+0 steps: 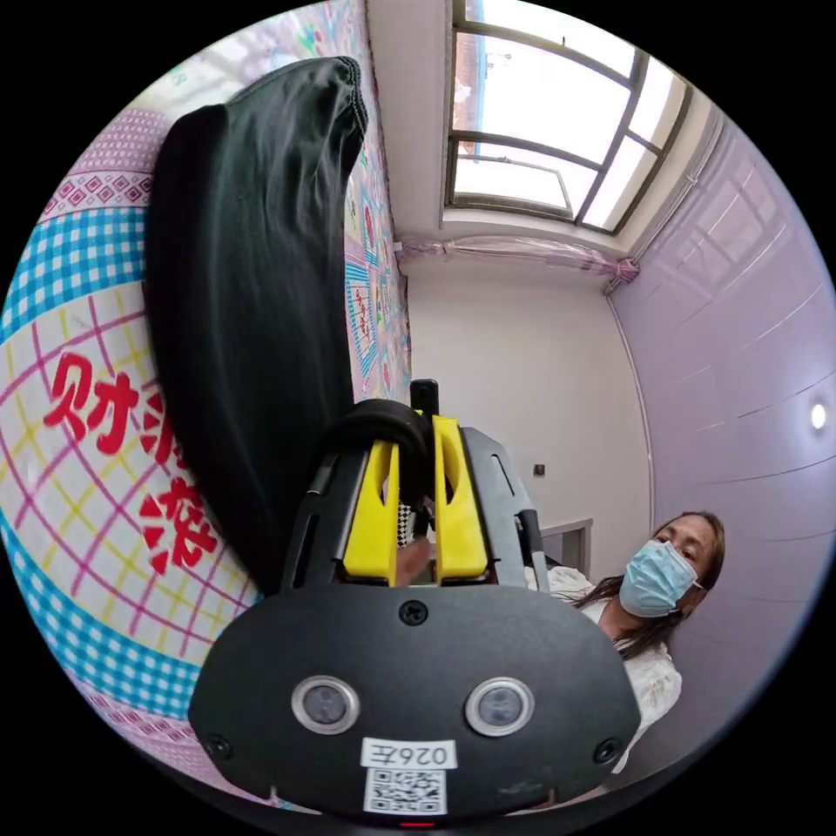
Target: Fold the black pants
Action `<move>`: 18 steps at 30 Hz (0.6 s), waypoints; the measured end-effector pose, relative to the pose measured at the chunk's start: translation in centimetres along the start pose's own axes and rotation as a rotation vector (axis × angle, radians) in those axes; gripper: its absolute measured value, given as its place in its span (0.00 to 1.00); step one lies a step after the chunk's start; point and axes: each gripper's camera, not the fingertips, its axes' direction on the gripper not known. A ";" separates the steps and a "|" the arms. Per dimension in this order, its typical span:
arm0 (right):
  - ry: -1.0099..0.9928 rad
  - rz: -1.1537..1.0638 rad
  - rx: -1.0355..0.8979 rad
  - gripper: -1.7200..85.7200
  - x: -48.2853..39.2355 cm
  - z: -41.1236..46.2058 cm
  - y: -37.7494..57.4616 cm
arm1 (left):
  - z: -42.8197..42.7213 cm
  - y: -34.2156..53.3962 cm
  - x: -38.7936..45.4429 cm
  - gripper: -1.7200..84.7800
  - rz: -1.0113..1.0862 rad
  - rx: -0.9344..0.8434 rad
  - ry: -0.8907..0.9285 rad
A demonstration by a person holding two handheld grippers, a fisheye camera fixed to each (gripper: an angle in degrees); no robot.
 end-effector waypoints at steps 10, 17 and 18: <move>0.017 0.081 0.083 0.16 2.1 0.9 -4.7 | 0.1 -1.6 -4.1 0.22 -0.050 -0.031 0.191; -0.180 0.079 0.183 0.13 1.8 0.8 -4.5 | 3.4 2.0 -2.4 0.18 0.013 -0.163 0.036; -0.130 0.061 0.172 0.13 1.2 1.0 -4.9 | 3.7 2.5 -2.1 0.17 0.024 -0.163 0.001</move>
